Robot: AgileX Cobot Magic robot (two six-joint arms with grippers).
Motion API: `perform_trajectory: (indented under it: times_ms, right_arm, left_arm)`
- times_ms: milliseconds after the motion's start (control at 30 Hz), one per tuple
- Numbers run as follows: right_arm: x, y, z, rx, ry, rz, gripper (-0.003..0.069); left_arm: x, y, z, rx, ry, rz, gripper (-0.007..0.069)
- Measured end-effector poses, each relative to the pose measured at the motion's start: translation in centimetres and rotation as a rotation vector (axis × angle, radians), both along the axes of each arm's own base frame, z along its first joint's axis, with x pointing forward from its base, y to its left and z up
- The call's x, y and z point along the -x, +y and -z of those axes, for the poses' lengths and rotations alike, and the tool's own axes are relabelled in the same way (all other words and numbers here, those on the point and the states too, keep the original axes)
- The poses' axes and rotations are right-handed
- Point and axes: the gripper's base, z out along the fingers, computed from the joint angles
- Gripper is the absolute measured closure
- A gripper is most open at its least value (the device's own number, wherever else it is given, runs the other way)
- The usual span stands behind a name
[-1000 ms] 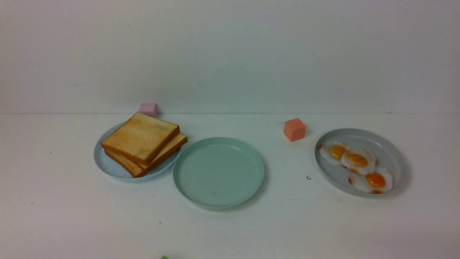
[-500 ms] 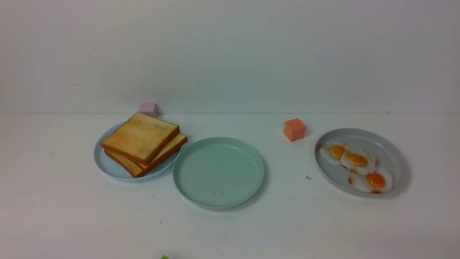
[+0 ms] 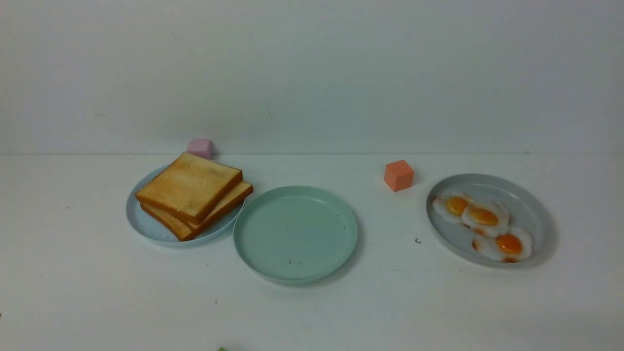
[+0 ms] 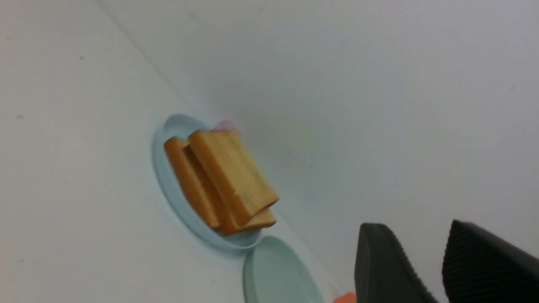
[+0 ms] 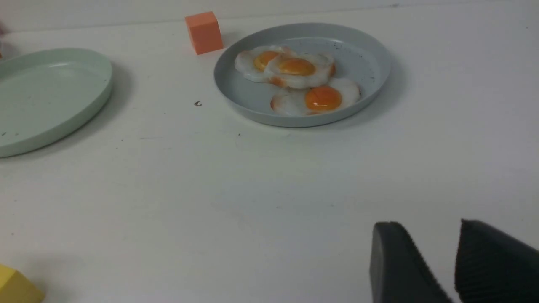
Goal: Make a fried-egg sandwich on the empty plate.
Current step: Use the left arm to grab a slice of bread
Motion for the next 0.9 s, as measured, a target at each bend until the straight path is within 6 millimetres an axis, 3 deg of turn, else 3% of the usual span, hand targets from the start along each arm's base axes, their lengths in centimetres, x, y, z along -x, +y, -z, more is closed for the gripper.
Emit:
perform_trajectory:
  times_ms: [33,267,367,567,633,900]
  right_arm:
    - [0.0,0.0,0.0,0.000,0.000,0.000,0.0418]
    - [0.0,0.0,0.0,0.000,0.000,0.000,0.0418]
    - [0.0,0.0,0.0,0.000,0.000,0.000,0.0418]
    - [0.0,0.0,0.0,0.003,-0.010,0.001,0.0418]
    - [-0.1,0.0,-0.1,-0.021,-0.027,0.005,0.0418]
    - [-0.5,0.0,-2.4,-0.556,-0.244,0.086,0.0418]
  left_arm:
    - [0.0,0.0,0.0,0.001,0.004,0.002,0.0396]
    - [-0.6,-0.8,-5.2,-0.252,0.157,0.092,0.0570]
    - [-2.9,-1.4,-8.1,-0.477,0.330,0.203,0.0638]
    - [-6.6,-3.7,-11.3,-0.701,0.441,0.472,0.0638]
    - [-7.5,-4.5,-11.6,-0.728,0.437,0.520,0.0638]
    - [-11.8,-6.3,-10.0,-0.754,0.541,0.586,0.0638]
